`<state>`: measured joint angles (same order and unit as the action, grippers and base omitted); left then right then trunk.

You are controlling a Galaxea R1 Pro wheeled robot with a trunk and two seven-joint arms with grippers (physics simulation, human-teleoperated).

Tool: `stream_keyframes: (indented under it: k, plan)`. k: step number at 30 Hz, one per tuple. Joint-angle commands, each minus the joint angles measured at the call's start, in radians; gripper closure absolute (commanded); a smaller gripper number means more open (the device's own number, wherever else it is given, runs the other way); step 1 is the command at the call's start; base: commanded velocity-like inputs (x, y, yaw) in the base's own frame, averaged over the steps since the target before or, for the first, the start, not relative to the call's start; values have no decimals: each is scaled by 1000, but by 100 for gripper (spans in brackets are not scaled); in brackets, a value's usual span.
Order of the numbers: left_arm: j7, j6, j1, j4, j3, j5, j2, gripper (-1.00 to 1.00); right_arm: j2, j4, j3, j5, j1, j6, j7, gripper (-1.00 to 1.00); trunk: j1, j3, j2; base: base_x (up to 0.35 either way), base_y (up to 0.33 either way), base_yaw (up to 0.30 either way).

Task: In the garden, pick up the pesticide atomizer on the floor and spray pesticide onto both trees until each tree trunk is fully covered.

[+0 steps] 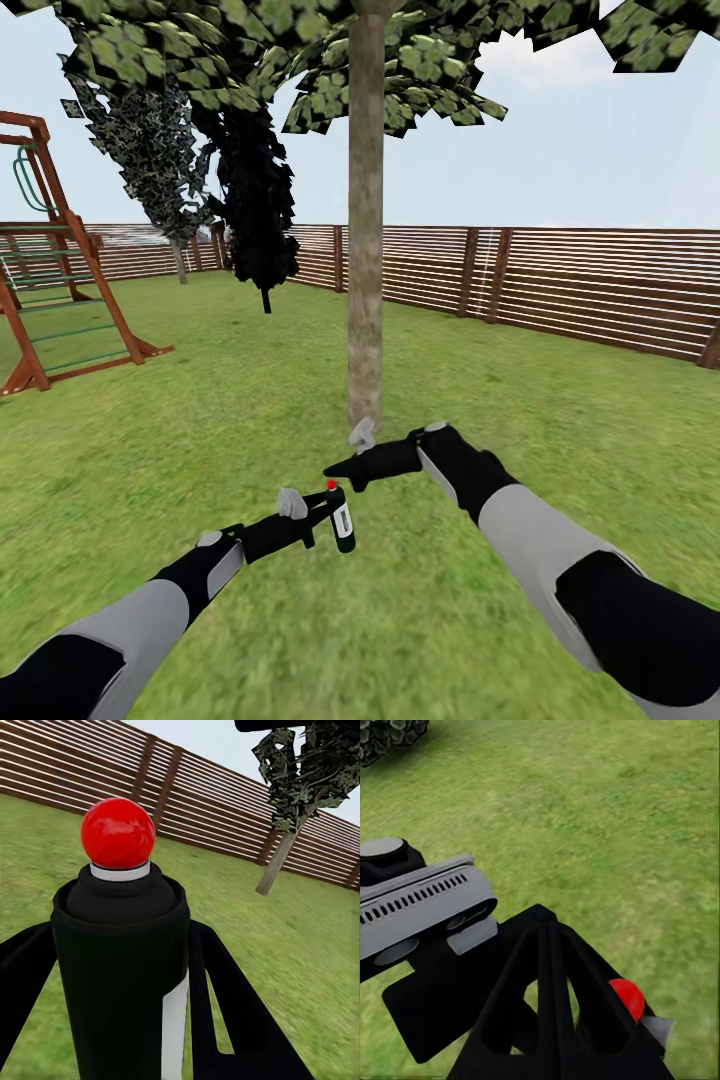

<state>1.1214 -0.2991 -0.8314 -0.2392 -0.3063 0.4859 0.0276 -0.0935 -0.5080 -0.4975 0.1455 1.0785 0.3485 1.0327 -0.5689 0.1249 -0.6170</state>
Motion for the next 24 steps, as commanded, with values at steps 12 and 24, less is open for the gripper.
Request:
stream_keyframes:
  k: [12,24]
  plan:
    - [0,0,0,0,1,1,-2,100,2,8,-15,-1,0,0,0,100,0,0,0,0,0,0]
    - [0,0,0,0,1,2,-2,100,3,33,-15,-1,0,-2,-43,100,0,0,0,0,0,0]
